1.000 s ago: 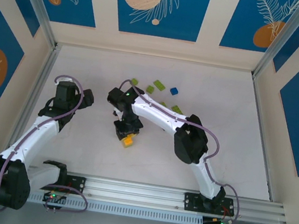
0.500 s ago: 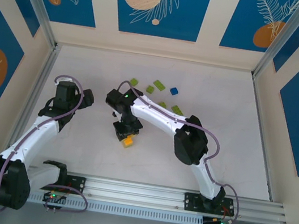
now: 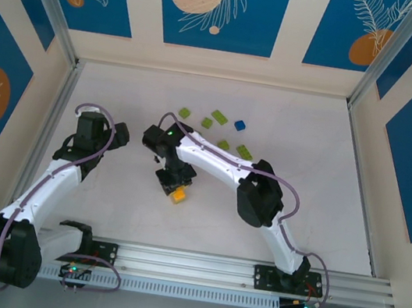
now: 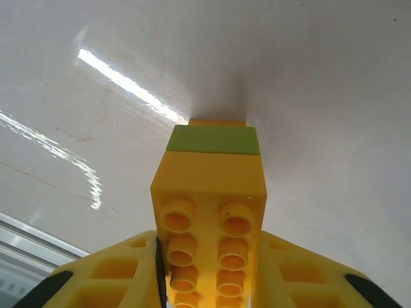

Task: Assemble a carrot with lego

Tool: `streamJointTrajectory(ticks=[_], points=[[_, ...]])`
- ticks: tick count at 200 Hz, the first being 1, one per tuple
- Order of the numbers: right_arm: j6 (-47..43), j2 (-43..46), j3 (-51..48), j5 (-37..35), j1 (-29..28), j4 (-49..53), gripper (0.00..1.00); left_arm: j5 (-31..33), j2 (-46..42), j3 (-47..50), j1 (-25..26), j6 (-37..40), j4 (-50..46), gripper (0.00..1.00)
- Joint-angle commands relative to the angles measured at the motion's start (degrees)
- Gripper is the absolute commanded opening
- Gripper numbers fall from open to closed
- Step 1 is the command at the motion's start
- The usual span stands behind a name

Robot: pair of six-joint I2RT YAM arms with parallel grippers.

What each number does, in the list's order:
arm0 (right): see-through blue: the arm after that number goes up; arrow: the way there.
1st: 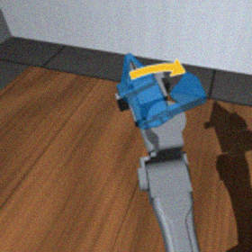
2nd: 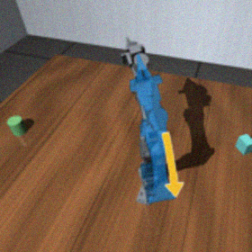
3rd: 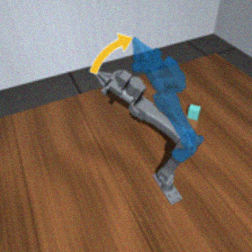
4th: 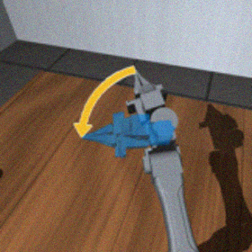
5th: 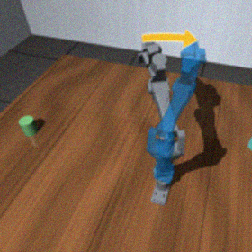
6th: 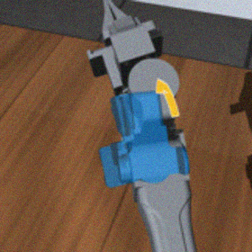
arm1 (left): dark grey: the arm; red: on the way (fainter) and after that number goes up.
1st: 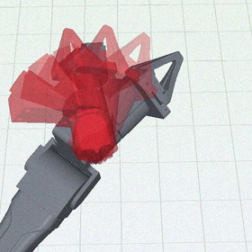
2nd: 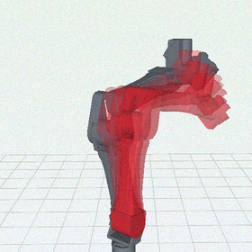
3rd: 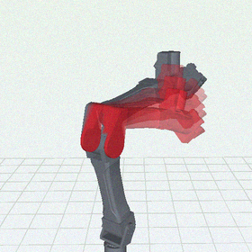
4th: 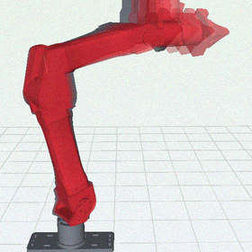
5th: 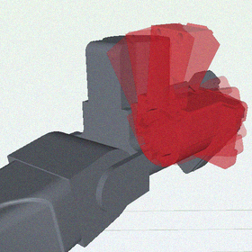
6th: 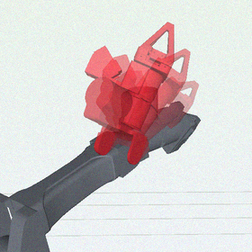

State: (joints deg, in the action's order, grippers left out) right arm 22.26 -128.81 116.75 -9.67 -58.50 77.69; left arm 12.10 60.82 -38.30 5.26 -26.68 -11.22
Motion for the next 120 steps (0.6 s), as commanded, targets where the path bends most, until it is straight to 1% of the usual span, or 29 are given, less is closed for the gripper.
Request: streamJointTrajectory(ticks=[1,32,63,120], points=[[-0.8,-4.8,-4.7,-2.4,0.3,3.1,0.32,0.4,-0.6,-0.4,-0.9,-0.5,0.0,1.0],[-1.3,-3.5,-5.8,-2.0,1.1,2.2,0.32,0.3,-0.3,-0.5,-0.9,-0.5,0.1,1.0],[-3.2,-0.3,-5.5,-2.3,3.2,2.4,0.32,0.3,-0.3,-0.4,-0.9,-0.5,0.1,1.0],[-15.7,2.9,-6.8,-2.4,5.6,1.4,0.35,0.2,-0.5,-1.1,-0.9,-0.5,-0.7,1.0]])
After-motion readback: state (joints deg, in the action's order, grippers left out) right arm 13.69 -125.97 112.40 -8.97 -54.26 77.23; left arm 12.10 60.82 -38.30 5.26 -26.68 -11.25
